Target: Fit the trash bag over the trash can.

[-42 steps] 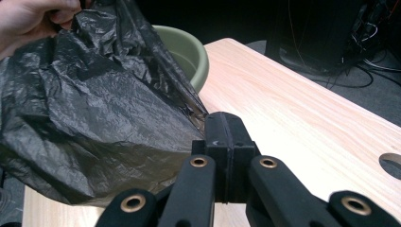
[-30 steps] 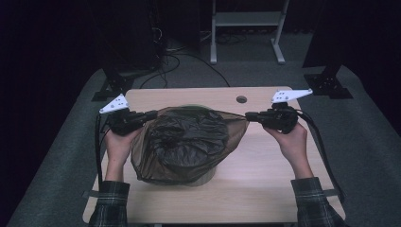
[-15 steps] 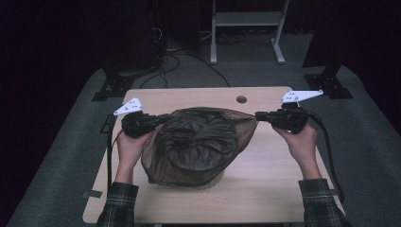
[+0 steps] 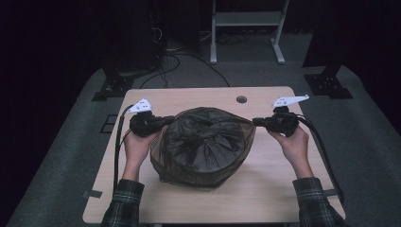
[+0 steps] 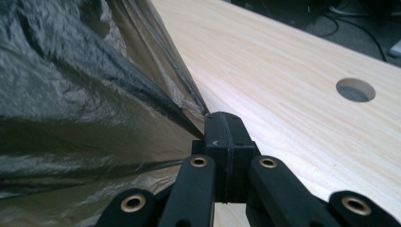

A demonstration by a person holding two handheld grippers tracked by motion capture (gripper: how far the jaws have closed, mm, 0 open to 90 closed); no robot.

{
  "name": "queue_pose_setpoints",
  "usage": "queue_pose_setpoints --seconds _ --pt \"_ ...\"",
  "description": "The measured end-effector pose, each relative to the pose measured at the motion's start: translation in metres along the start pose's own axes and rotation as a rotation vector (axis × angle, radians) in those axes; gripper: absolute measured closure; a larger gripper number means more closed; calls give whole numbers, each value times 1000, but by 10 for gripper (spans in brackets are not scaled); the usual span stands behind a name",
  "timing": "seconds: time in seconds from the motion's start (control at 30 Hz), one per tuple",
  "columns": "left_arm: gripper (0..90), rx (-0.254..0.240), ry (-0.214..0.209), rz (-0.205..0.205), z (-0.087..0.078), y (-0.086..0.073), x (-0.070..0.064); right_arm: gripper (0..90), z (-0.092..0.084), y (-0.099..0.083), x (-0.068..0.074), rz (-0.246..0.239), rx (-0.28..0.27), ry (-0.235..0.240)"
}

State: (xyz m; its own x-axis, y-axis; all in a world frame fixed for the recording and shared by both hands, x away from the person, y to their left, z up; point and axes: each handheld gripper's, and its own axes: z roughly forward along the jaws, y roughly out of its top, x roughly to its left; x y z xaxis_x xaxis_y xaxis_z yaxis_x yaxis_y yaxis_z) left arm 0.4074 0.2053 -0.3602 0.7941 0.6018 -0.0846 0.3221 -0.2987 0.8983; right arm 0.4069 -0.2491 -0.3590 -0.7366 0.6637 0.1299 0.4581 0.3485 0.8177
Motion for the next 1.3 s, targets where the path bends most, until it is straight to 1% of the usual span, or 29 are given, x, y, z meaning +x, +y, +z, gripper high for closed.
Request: queue_pose_setpoints --seconds 0.1,0.13,0.17,0.3,0.33,0.4,0.5,0.6,0.63,0.67,0.7,0.73,0.77,0.8,0.83,0.87,0.93,1.0,1.03,1.07,1.1,1.13,1.17,1.2,1.23,1.27,1.3 --pt "899 7 -3 -11 -1 -9 3 900 7 -3 0 2 21 -2" --pt "899 7 -3 -11 -1 -9 3 900 7 -3 0 2 21 -2" --pt "899 18 -2 -21 -2 -17 5 900 12 -8 0 2 35 -4" --pt "899 38 -2 -36 0 -32 6 900 19 -16 -1 12 56 -3" --pt "899 38 -2 -36 0 -32 6 900 22 -19 -1 14 61 -2" --pt "899 59 -2 -38 2 -42 7 900 25 -22 -1 19 70 -3" --pt "899 78 2 -48 4 -50 7 900 30 -27 -2 25 84 0" --pt "893 80 -1 -57 5 -56 8 900 36 -29 -1 17 106 -5" --pt "856 75 7 -62 3 -55 8 900 36 -29 -1 11 105 -5" --pt "798 63 14 -66 0 -54 9 895 36 -29 0 8 99 -3" --pt "759 47 14 -70 -3 -53 9 784 33 -28 1 5 82 -18" --pt "728 31 18 -73 -8 -50 10 731 31 -27 0 9 72 -23" --pt "674 15 23 -81 -13 -47 11 669 28 -26 -1 17 59 -23" --pt "623 15 23 -81 -13 -47 11 669 28 -26 -1 17 59 -23" --pt "567 -15 40 -78 -25 -39 12 596 17 -22 -2 24 29 -46" --pt "533 -31 47 -78 -31 -34 12 579 14 -21 -2 27 17 -46" --pt "494 -67 40 -68 -44 -23 10 537 2 -15 -2 26 -27 -54" --pt "455 -81 30 -47 -53 -13 5 502 -7 -8 3 18 -55 -41" --pt "436 -87 24 -35 -55 -9 3 492 -11 -4 6 6 -71 -33" --pt "418 -93 15 -21 -59 -2 -2 492 -14 0 9 -2 -81 -24" --pt "401 -99 7 -10 -61 2 -6 482 -19 6 14 -19 -97 -10" --pt "394 -103 -10 7 -63 8 -11 481 -21 9 17 -28 -107 -3" --pt "388 -105 -22 20 -63 12 -15 480 -25 15 22 -36 -120 22" --pt "388 -110 -35 34 -64 16 -19 479 -27 19 25 -46 -127 34" --pt "386 -113 -53 46 -65 21 -24 479 -29 23 30 -61 -133 40" --pt "385 -113 -53 46 -65 21 -24 479 -29 23 30 -61 -133 40" --pt "386 -109 -81 83 -65 32 -35 479 -31 34 42 -94 -145 79"
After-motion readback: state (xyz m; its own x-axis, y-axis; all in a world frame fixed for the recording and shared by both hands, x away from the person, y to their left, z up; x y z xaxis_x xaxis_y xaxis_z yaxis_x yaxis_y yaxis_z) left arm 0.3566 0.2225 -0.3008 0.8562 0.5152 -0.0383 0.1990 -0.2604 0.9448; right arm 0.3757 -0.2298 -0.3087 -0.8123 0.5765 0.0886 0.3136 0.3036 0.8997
